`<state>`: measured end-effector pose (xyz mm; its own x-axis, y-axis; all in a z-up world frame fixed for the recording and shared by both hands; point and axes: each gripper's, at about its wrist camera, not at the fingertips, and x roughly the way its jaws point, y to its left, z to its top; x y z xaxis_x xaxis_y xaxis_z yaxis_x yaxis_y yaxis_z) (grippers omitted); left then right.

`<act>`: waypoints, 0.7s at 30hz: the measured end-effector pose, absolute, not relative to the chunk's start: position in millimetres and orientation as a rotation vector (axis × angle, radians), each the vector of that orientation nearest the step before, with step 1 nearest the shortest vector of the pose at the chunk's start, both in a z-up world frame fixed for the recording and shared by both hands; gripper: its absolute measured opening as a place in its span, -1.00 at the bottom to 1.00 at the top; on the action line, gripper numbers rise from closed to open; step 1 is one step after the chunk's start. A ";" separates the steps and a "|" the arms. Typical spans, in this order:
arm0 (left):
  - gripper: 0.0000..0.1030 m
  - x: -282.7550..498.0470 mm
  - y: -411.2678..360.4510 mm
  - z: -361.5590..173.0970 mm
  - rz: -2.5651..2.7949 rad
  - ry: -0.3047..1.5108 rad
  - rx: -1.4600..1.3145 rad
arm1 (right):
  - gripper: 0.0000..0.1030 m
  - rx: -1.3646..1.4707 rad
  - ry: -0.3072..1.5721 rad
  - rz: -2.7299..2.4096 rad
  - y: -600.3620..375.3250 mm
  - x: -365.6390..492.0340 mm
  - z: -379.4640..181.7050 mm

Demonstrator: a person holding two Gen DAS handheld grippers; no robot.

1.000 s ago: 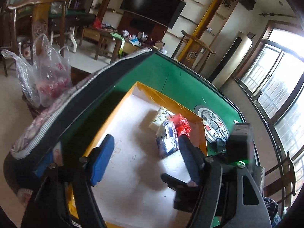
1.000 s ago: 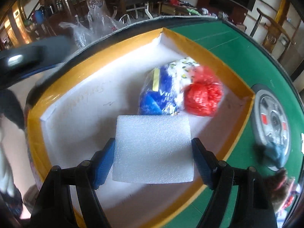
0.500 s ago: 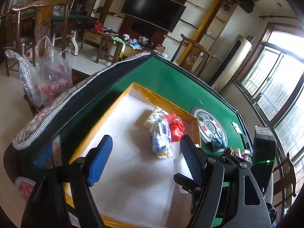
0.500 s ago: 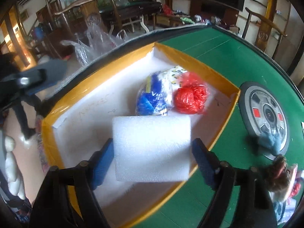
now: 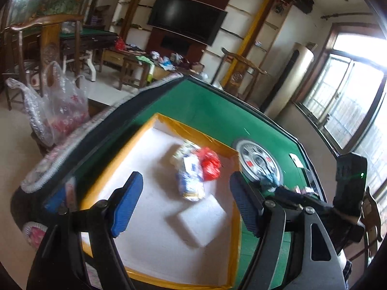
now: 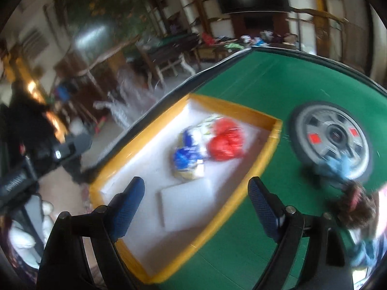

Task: Organize soft objects
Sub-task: 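Lower the blue packet and foam sheet into the box and open both tools, then grasp the brown knitted glove with the left tool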

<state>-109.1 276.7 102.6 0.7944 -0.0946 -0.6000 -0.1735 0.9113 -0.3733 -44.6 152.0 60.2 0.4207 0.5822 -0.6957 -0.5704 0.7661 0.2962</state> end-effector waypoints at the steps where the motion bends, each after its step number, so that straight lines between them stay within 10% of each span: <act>1: 0.44 -107.0 270.7 101.2 0.030 0.666 -0.424 | 0.63 0.043 0.872 0.701 135.5 -44.4 61.0; 21: 0.44 -22.8 67.7 61.0 -0.319 0.958 -0.269 | 0.63 0.327 0.733 0.121 -137.1 -22.1 32.0</act>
<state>-22.8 67.7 61.0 0.5348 -0.3820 -0.7537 0.1465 0.9204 -0.3626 -22.1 -137.1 32.0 0.7385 0.2219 -0.6367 0.0053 0.9423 0.3346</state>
